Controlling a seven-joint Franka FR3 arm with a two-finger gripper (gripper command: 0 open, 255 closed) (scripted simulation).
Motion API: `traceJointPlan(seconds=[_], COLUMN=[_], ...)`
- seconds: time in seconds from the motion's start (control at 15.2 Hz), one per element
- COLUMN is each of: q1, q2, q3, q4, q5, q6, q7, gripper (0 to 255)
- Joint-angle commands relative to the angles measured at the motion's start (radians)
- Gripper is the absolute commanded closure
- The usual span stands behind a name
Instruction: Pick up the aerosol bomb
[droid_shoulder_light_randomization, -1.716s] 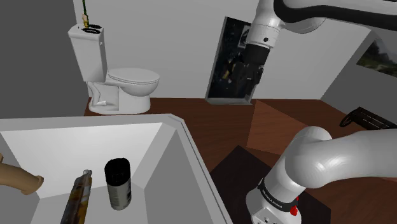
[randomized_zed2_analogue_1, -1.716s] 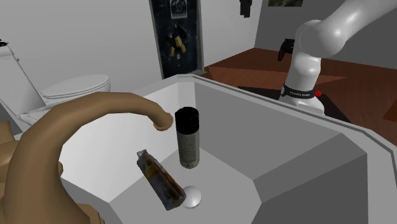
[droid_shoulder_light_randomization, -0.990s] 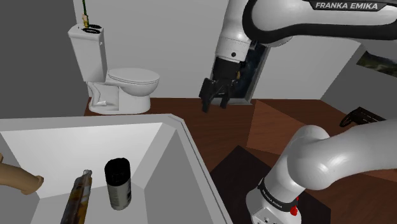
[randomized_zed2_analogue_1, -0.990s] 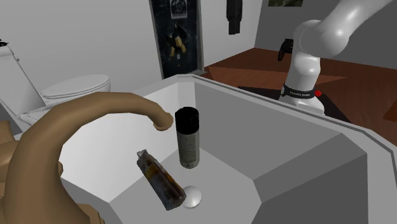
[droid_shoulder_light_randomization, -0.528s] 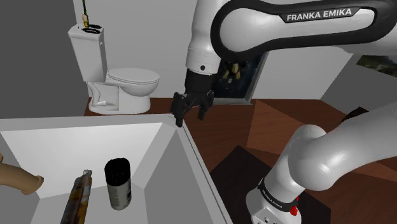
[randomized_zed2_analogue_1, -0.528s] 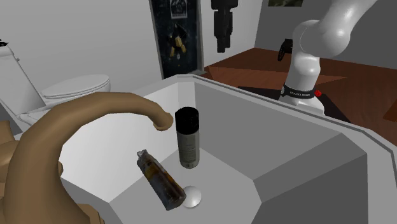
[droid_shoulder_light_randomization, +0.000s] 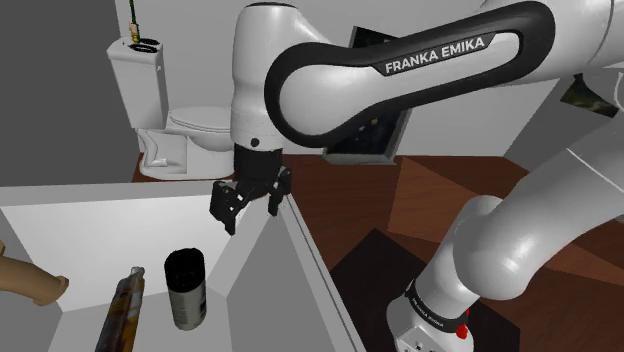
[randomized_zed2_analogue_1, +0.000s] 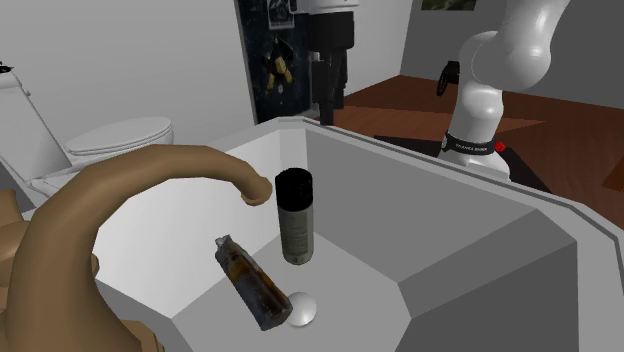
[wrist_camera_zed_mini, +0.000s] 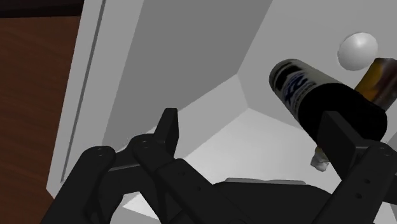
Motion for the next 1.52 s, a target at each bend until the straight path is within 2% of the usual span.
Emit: traceJointPlan(seconds=[0.0, 0.26, 0.46, 0.99, 1.12, 1.19, 1.45], q1=[0.004, 0.017, 0.047, 0.065, 0.065, 0.065, 0.066], q2=[0.074, 0.243, 0.38, 0.456, 0.456, 0.457, 0.457], q3=[0.044, 0.112, 0.14, 0.127, 0.127, 0.127, 0.127], q4=[0.045, 0.141, 0.228, 0.195, 0.195, 0.195, 0.197], q5=[-0.033, -0.142, -0.248, -0.304, -0.304, -0.305, -0.305], q6=[0.029, 0.08, 0.099, 0.193, 0.193, 0.193, 0.192], q7=[0.06, 0.187, 0.29, 0.329, 0.329, 0.329, 0.33], gripper=[0, 0, 0, 0, 0, 255, 255])
